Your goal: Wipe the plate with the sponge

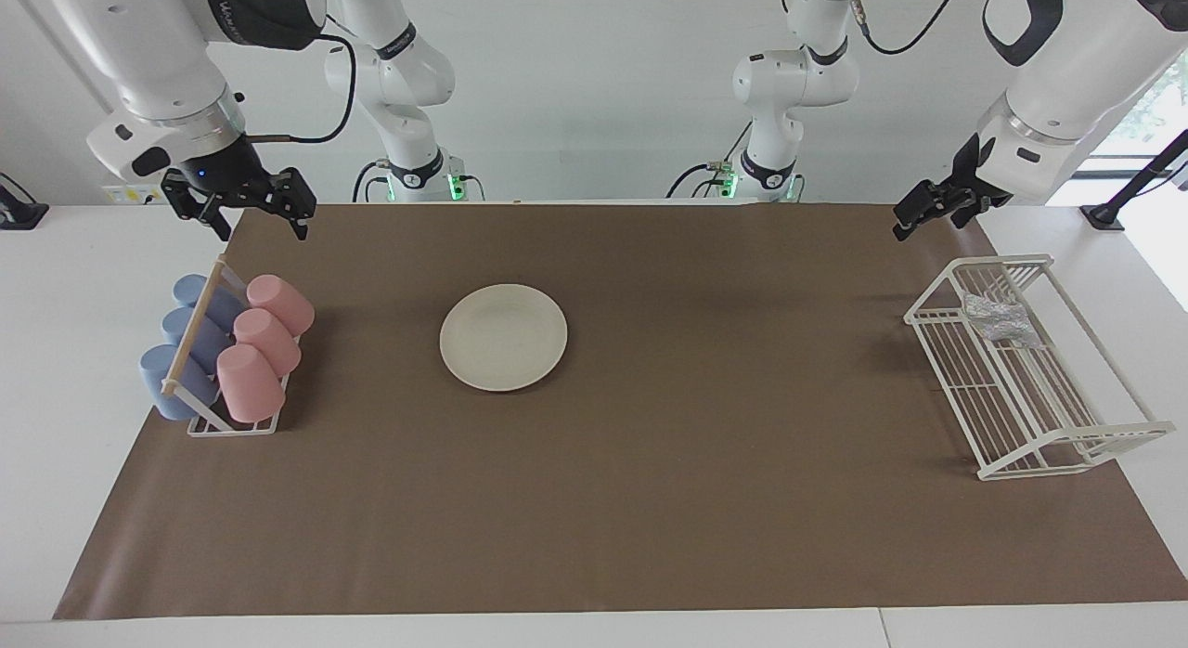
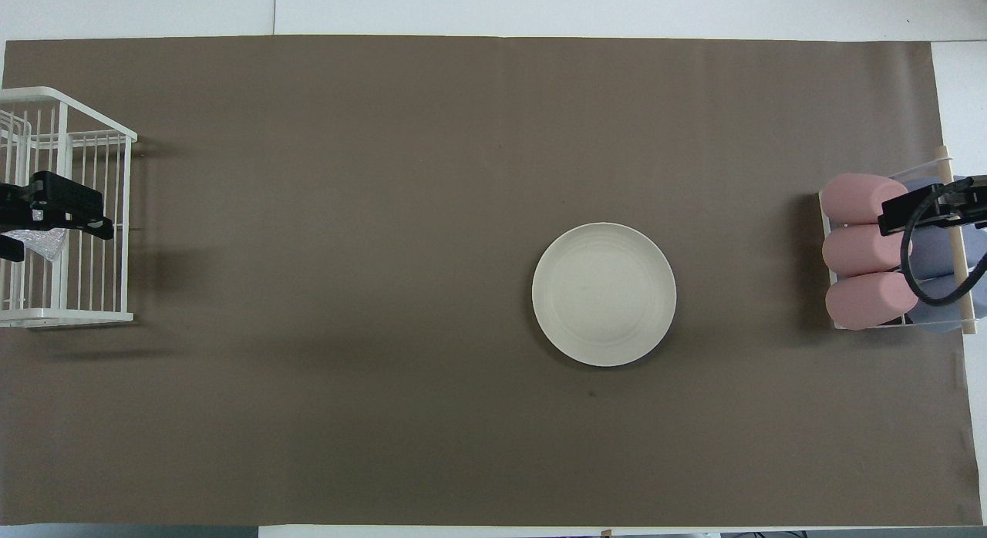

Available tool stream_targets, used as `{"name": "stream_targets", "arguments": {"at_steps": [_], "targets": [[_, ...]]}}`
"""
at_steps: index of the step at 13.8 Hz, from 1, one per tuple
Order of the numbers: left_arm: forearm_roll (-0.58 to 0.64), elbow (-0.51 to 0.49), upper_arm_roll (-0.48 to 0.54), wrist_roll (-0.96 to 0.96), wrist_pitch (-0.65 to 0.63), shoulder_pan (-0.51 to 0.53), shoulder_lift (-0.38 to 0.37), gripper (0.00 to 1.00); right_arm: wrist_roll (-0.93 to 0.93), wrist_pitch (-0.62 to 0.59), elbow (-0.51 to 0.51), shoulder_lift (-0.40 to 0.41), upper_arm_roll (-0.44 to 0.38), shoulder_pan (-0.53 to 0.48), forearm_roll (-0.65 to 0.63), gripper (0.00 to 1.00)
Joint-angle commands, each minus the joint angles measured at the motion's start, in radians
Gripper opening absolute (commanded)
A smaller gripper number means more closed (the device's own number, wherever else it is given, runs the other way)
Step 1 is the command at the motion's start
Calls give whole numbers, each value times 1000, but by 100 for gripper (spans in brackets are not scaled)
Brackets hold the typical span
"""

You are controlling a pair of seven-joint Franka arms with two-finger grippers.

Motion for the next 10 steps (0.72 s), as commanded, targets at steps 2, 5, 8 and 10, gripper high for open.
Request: {"name": "stream_targets", "arguments": {"at_steps": [2,5,8,10], "targets": [[-17,-31,11,10,24,-2,-22,100,20,-15,8,-1,8,-4,-2,100],[-17,-31,11,2,22,-4,-22,100,20,-15,8,-1,8,-4,0,100],[-17,-32,11,7,22,-5,-22,100,22,-16,8,-1,8,-4,-2,100],[-16,-39,11,12,27,-5,-24,100,23,-18,8,-1,8,-4,0,100]]}}
